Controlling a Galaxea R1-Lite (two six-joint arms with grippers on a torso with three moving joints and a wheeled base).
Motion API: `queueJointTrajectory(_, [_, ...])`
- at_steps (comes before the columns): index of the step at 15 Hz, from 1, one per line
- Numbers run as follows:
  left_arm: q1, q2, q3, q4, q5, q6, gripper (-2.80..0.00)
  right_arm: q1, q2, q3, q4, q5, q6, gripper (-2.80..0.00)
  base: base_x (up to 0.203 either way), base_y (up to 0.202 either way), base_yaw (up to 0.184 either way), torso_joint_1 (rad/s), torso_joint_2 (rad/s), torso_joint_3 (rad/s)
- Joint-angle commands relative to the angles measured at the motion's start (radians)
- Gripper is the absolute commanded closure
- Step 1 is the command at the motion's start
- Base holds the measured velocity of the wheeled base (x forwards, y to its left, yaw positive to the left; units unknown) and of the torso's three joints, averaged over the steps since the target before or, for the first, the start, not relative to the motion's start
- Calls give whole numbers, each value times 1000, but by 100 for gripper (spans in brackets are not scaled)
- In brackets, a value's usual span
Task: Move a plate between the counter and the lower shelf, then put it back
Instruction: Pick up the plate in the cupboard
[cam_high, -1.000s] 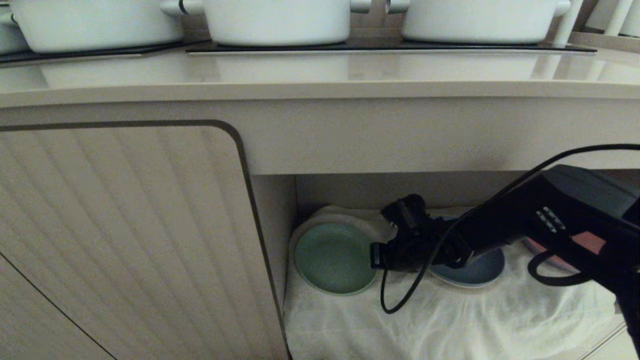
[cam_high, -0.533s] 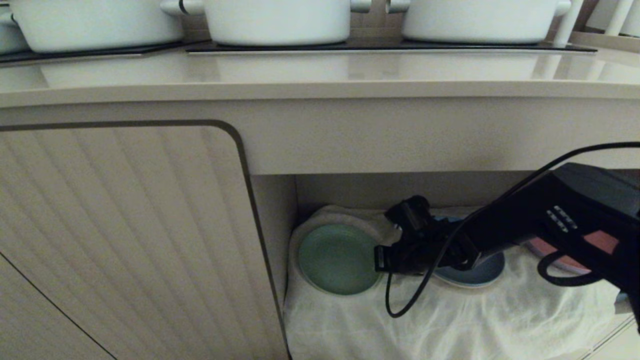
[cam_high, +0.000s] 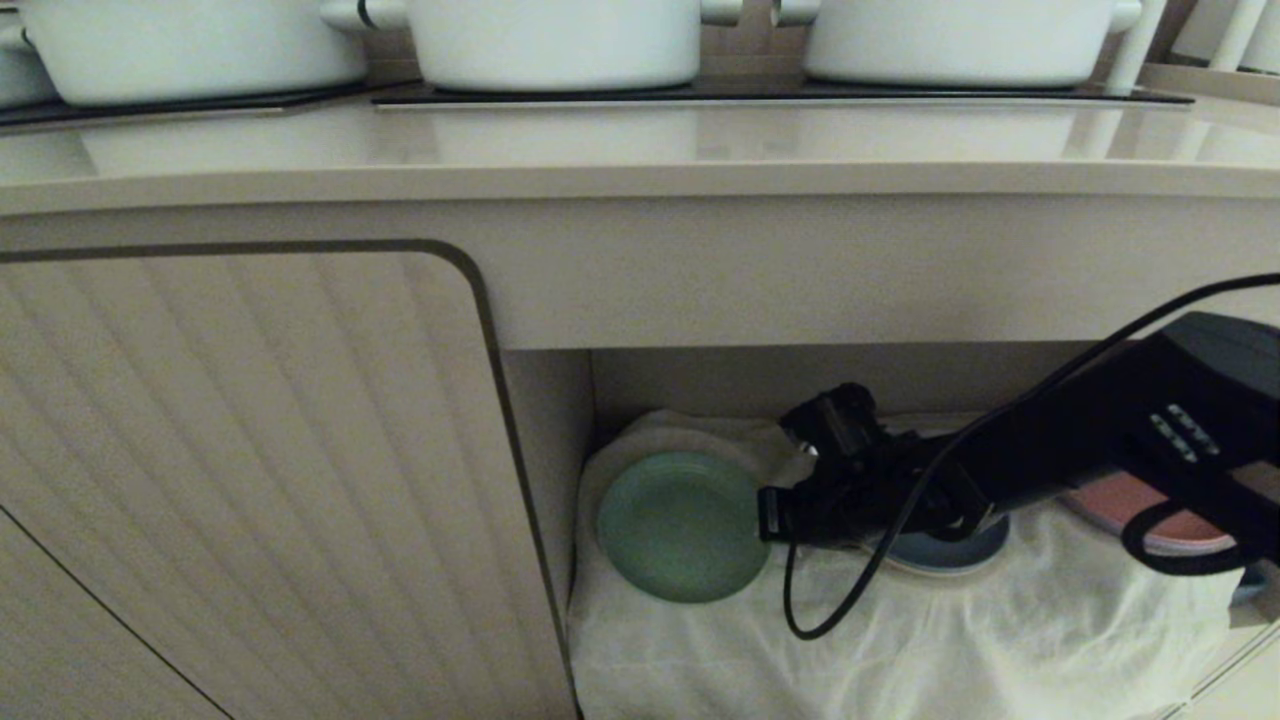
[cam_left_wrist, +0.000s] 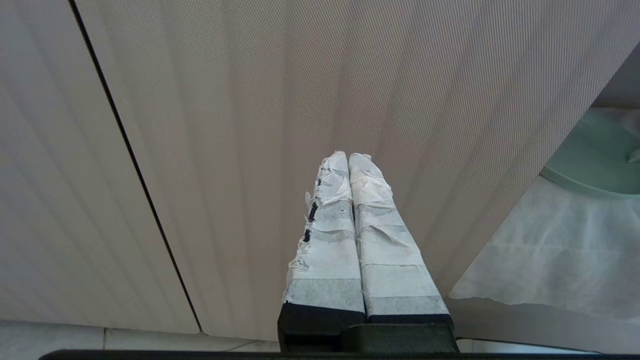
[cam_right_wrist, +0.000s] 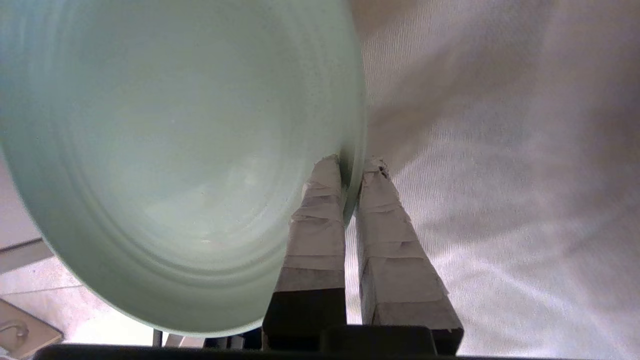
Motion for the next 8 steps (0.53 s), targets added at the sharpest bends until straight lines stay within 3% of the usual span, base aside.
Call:
queueJointTrajectory(1, [0,0,0,0,1,-1,0,-2,-35,18,-4,1,3,0,0,0,0,0,0,0])
queueJointTrajectory(8, [0,0,0,0,1,-1,0,-12,-103,91,-5,1,5,0,0,0,0,0,0,0])
